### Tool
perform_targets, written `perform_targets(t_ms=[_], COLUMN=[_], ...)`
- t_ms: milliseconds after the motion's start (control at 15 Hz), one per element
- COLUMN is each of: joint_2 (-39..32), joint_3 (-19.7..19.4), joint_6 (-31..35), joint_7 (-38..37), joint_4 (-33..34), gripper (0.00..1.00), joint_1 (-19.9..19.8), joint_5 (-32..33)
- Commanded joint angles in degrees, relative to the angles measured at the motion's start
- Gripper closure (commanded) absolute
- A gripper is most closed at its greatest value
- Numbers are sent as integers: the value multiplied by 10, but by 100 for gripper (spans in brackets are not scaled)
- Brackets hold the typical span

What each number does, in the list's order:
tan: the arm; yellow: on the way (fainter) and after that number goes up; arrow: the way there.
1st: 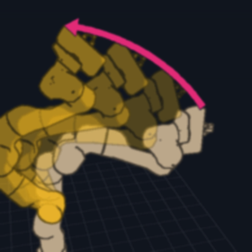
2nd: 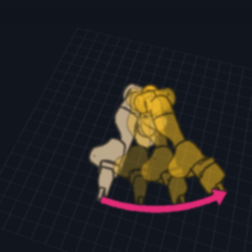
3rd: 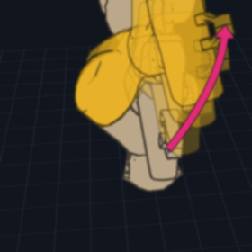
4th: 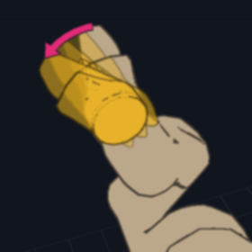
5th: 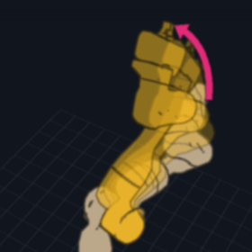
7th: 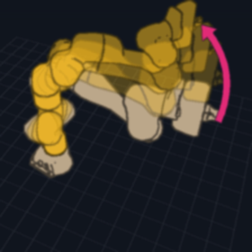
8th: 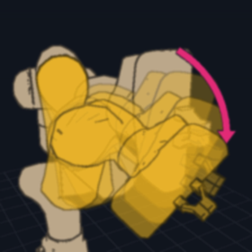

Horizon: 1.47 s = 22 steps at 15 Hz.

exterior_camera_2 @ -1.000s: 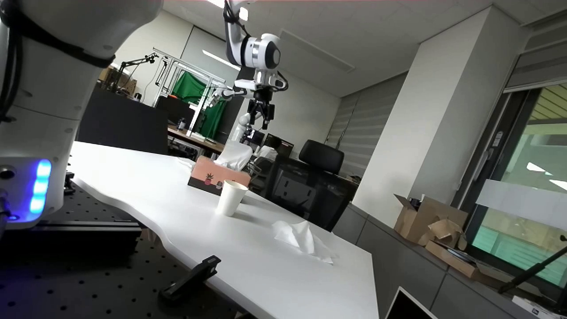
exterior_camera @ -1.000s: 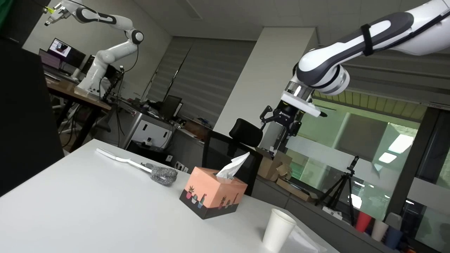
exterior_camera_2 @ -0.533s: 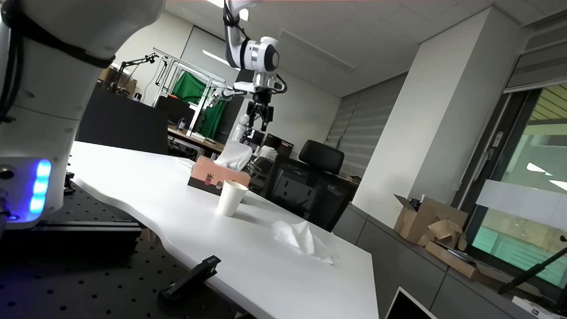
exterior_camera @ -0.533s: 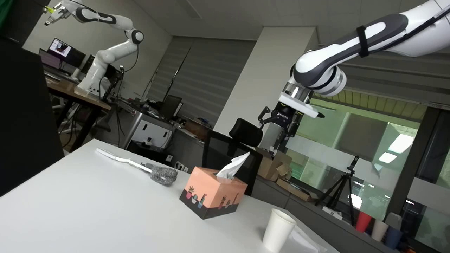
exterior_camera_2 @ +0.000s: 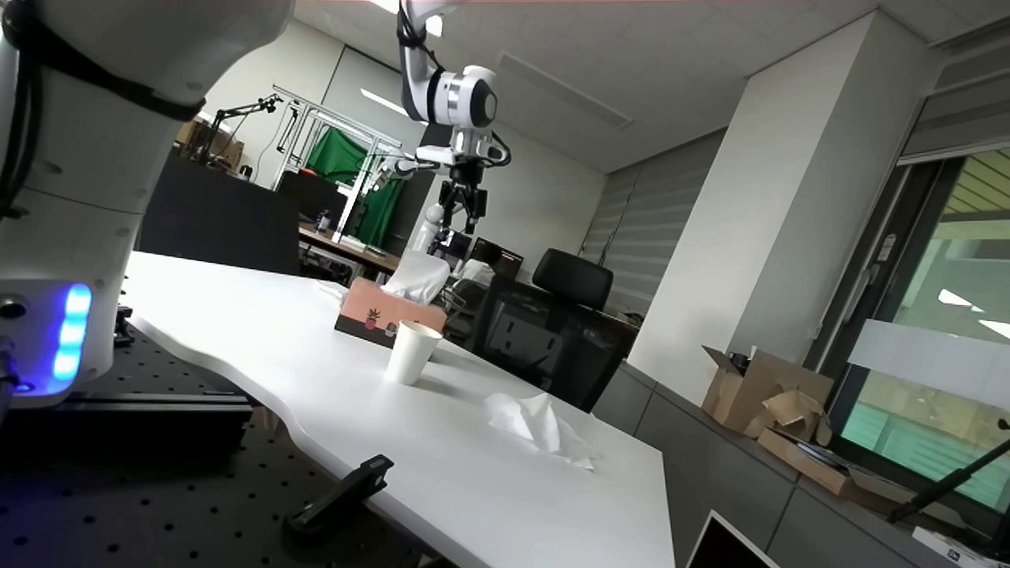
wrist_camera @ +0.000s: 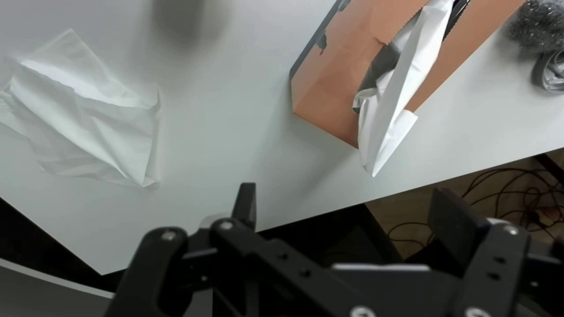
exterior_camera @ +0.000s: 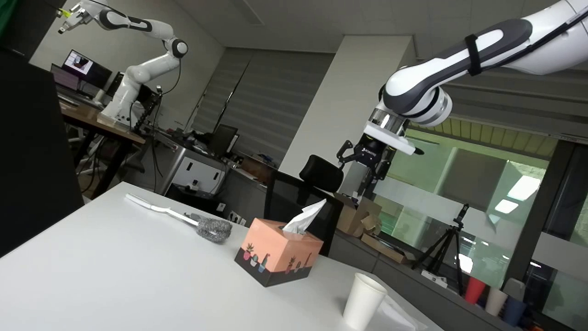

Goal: Remove a tissue from the box and put it on the table

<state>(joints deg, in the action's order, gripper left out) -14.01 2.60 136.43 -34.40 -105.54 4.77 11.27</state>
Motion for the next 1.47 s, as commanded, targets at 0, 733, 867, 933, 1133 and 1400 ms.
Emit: perform_targets(t_ms=[0, 733, 867, 933, 1133, 1400], joint_2=[-22, -143, -160, -168, -182, -195], joint_3=[-14, -20, -18, -16, -20, -23], joint_6=[4, -44, -60, -68, -91, -111], joint_7=[1, -5, 2, 7, 10, 14], joint_4=[25, 136, 154, 162, 181, 201], gripper=[0, 0, 0, 0, 34, 62], joint_1=[13, 46, 44, 42, 41, 37], joint_5=[-16, -86, -104, -111, -124, -137])
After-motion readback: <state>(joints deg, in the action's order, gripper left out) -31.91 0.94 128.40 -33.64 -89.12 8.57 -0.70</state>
